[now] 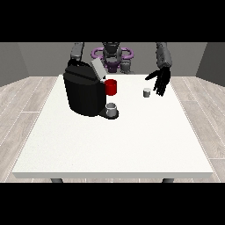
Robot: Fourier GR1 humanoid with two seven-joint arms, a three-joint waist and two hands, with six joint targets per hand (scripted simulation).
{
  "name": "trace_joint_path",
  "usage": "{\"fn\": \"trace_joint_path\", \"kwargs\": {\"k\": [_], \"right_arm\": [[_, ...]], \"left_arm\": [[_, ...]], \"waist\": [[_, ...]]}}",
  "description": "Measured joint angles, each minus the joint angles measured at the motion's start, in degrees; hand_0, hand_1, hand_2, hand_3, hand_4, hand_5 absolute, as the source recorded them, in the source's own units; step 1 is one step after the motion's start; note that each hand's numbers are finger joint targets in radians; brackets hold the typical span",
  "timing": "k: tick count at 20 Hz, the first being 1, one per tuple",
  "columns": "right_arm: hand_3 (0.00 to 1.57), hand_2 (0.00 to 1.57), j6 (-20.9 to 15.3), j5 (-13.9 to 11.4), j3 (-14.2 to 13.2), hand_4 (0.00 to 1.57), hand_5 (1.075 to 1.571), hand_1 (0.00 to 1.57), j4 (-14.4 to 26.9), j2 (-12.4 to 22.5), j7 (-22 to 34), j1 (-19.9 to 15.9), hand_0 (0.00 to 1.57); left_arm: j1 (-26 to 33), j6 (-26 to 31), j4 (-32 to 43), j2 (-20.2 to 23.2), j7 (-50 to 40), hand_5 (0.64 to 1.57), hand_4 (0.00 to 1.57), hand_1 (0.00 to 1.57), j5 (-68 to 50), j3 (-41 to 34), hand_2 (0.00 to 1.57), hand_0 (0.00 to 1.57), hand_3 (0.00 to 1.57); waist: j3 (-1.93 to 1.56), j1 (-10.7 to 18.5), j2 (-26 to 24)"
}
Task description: Insert the coffee pod into the coffee machine and close the lid
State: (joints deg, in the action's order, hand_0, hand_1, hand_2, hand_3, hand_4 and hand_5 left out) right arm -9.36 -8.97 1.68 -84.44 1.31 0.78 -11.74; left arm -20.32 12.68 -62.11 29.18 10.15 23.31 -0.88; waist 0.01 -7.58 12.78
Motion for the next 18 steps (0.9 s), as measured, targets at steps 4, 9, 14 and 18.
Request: {"fn": "trace_joint_path", "kwargs": {"k": [4,9,14,18], "right_arm": [[0.00,0.00,-0.52,-0.20,0.02,0.00,1.571,0.00,2.57,-0.37,-1.21,-1.04,0.00],[0.00,0.00,-0.57,-0.44,0.42,0.00,1.571,0.00,4.74,-0.25,-0.88,-2.15,0.00],[0.00,0.00,-0.21,-0.68,0.34,0.00,1.571,0.00,7.08,-0.28,-0.86,-3.34,0.00],[0.00,0.00,0.64,0.34,-0.62,0.00,1.571,0.00,9.10,-0.13,-1.96,-4.06,0.00]], "left_arm": [[-2.46,-4.04,4.75,-1.45,2.40,1.571,0.00,0.76,4.07,0.49,0.88,0.76,0.62],[-4.89,-9.99,8.81,-4.05,3.77,1.571,0.45,1.07,9.40,2.04,1.11,1.07,0.91],[-7.16,-13.02,11.27,-4.53,4.05,1.571,0.37,0.82,14.97,4.46,0.96,0.82,0.80],[-7.83,-12.67,13.02,-4.45,3.05,1.571,0.33,0.91,19.35,7.10,1.04,0.91,0.89]], "waist": [[0.00,0.38,0.82],[0.00,0.21,0.45],[-0.02,0.14,0.32],[-0.05,0.24,-0.45]]}}
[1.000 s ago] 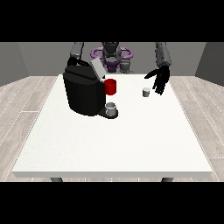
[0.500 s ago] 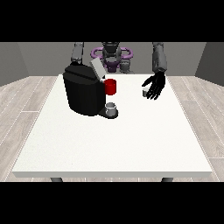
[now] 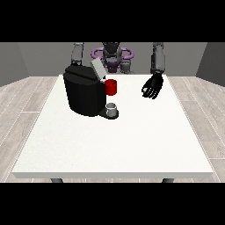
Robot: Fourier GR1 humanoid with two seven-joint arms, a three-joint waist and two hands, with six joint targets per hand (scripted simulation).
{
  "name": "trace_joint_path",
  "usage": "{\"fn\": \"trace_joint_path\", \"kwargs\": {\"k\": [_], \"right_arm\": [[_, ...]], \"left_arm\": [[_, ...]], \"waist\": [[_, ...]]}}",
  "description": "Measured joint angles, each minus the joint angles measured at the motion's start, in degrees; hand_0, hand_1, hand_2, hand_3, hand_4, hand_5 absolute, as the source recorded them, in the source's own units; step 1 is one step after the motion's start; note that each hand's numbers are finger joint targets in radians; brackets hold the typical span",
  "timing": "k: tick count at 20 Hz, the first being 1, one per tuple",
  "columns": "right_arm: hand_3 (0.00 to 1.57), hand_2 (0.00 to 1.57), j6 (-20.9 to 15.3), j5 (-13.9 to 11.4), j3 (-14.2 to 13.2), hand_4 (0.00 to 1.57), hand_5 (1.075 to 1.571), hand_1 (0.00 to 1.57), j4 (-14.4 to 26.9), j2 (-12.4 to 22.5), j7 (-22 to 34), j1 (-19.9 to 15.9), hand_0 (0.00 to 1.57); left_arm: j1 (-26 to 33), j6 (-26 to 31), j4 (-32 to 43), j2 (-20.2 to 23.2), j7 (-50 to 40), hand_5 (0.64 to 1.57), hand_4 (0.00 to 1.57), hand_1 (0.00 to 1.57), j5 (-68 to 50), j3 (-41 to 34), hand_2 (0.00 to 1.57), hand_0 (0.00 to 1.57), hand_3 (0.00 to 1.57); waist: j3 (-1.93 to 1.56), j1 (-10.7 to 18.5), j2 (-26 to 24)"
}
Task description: Insert the coffee pod into the coffee machine and close the lid
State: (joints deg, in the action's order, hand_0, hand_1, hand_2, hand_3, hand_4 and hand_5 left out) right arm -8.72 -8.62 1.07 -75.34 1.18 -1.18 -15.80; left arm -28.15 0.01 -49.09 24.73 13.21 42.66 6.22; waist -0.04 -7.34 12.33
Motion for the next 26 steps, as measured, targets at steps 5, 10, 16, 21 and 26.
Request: {"fn": "trace_joint_path", "kwargs": {"k": [5,10,16,21,26], "right_arm": [[0.00,0.00,0.81,1.25,-1.00,0.00,1.571,0.00,1.95,0.38,-0.61,0.04,0.00],[0.00,0.00,0.67,1.50,-1.66,0.00,1.571,0.00,4.46,0.17,-2.36,1.31,0.00],[0.00,0.00,-2.26,-0.96,-1.47,0.00,1.571,0.00,6.89,0.85,-2.06,2.23,0.00],[0.00,0.00,-3.00,-2.09,-1.36,0.00,1.571,0.00,8.03,1.08,-1.26,1.27,0.00],[0.00,0.00,-2.63,-2.26,-1.96,0.00,1.571,0.00,10.32,1.79,-0.66,1.46,0.00]], "left_arm": [[-1.12,1.64,3.08,0.16,-1.12,1.571,0.39,0.73,4.18,1.87,0.96,0.73,0.85],[-2.29,3.14,6.20,-0.54,0.10,1.571,0.40,1.04,6.64,1.93,1.12,1.04,1.01],[-3.69,3.28,7.22,-1.99,3.03,1.571,0.49,1.42,6.83,0.72,1.40,1.42,1.33],[-7.19,6.80,7.23,-3.18,4.53,1.571,0.52,1.42,3.32,-2.41,1.41,1.42,1.33],[-10.19,14.10,5.42,-3.82,2.34,1.571,0.54,1.40,2.35,-2.68,1.39,1.40,1.33]], "waist": [[-0.01,-0.06,-1.16],[0.02,0.43,-2.72],[0.04,1.47,-4.16],[0.04,1.40,-4.96],[0.03,2.14,-8.46]]}}
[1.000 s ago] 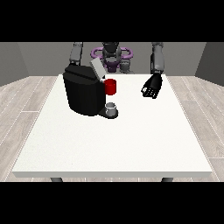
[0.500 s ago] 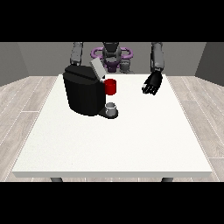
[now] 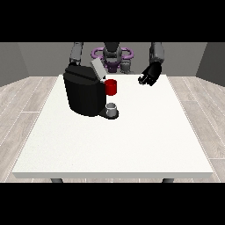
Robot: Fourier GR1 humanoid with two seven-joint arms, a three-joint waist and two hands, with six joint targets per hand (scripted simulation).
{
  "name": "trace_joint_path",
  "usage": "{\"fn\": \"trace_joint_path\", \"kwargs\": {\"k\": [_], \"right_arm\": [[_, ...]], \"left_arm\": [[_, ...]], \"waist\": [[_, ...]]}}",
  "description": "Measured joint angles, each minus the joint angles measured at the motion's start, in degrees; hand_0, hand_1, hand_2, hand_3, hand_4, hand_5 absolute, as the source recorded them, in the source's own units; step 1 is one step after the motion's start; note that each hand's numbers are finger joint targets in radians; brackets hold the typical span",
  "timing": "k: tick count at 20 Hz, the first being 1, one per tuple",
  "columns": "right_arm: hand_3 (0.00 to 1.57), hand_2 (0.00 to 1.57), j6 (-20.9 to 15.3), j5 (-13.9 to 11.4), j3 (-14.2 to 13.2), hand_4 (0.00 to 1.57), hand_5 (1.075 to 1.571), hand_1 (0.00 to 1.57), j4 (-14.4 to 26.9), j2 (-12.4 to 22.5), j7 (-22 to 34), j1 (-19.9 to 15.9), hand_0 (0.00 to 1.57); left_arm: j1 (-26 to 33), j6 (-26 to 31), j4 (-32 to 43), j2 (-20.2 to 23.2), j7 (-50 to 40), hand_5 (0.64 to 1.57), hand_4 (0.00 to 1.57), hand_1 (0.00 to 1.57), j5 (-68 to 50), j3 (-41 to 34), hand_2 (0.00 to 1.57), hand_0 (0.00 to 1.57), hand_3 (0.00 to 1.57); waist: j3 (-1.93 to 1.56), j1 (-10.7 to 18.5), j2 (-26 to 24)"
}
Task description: Insert the coffee pod into the coffee machine and close the lid
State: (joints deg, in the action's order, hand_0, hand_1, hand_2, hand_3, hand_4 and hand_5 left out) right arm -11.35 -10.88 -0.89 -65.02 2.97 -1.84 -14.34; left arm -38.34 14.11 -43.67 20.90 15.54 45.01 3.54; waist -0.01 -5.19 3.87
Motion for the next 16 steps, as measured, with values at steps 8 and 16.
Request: {"fn": "trace_joint_path", "kwargs": {"k": [8,16], "right_arm": [[0.00,0.00,-0.18,0.27,0.63,0.00,1.571,0.00,1.21,-1.28,-0.55,-0.67,0.00],[0.00,0.00,0.70,0.77,1.07,0.00,1.571,0.00,-0.99,-1.70,-1.32,-2.61,0.00]], "left_arm": [[-6.73,7.21,-3.16,-1.32,-4.68,1.571,0.59,1.33,-0.82,-1.02,1.35,1.33,1.32],[-14.59,10.56,-3.00,-1.87,-9.56,1.571,0.51,1.22,-2.91,-5.17,1.27,1.22,1.29]], "waist": [[-0.02,-0.97,-2.14],[-0.01,-4.20,-0.73]]}}
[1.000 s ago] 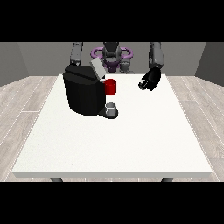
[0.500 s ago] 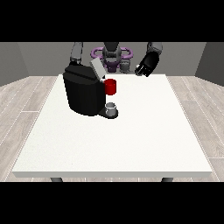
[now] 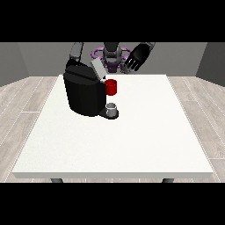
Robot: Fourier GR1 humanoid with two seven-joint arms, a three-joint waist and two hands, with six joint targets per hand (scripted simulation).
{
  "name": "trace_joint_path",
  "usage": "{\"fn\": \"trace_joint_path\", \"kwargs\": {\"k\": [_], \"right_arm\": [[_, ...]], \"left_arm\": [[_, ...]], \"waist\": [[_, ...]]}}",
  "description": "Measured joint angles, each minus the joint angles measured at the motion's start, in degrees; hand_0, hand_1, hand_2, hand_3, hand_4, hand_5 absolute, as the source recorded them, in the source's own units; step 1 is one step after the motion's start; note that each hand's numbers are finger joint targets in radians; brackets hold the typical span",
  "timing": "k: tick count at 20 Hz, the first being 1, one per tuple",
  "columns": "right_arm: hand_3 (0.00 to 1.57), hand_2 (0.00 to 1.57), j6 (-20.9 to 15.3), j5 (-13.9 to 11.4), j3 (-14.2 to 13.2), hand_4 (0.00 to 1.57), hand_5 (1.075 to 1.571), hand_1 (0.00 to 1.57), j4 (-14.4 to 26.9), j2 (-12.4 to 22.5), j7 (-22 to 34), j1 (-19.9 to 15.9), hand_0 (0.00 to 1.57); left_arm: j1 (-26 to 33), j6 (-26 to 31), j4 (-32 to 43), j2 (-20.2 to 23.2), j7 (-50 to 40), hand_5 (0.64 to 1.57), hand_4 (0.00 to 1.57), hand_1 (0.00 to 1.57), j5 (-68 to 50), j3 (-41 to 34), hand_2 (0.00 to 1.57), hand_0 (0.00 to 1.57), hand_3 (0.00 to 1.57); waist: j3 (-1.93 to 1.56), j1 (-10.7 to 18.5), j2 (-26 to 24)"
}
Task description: Insert the coffee pod into the coffee machine and close the lid
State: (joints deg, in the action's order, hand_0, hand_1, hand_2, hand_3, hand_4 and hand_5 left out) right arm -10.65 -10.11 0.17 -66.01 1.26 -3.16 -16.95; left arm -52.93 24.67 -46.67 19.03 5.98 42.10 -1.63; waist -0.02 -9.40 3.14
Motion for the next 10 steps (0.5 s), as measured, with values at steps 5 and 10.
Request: {"fn": "trace_joint_path", "kwargs": {"k": [5,10], "right_arm": [[0.00,0.00,0.41,-0.07,0.61,0.00,1.571,0.00,-2.94,0.05,1.37,-0.87,0.00],[0.00,0.00,0.56,-0.21,0.36,0.27,1.571,0.00,-5.57,0.80,2.29,-3.34,0.00]], "left_arm": [[-5.43,1.48,1.99,1.50,-3.35,1.571,0.49,1.26,-1.76,-3.69,1.29,1.26,1.27],[-9.40,0.91,3.18,3.92,-3.11,1.571,0.48,1.23,-1.42,-5.00,1.28,1.23,1.25]], "waist": [[0.01,-3.69,1.36],[0.01,-5.89,5.06]]}}
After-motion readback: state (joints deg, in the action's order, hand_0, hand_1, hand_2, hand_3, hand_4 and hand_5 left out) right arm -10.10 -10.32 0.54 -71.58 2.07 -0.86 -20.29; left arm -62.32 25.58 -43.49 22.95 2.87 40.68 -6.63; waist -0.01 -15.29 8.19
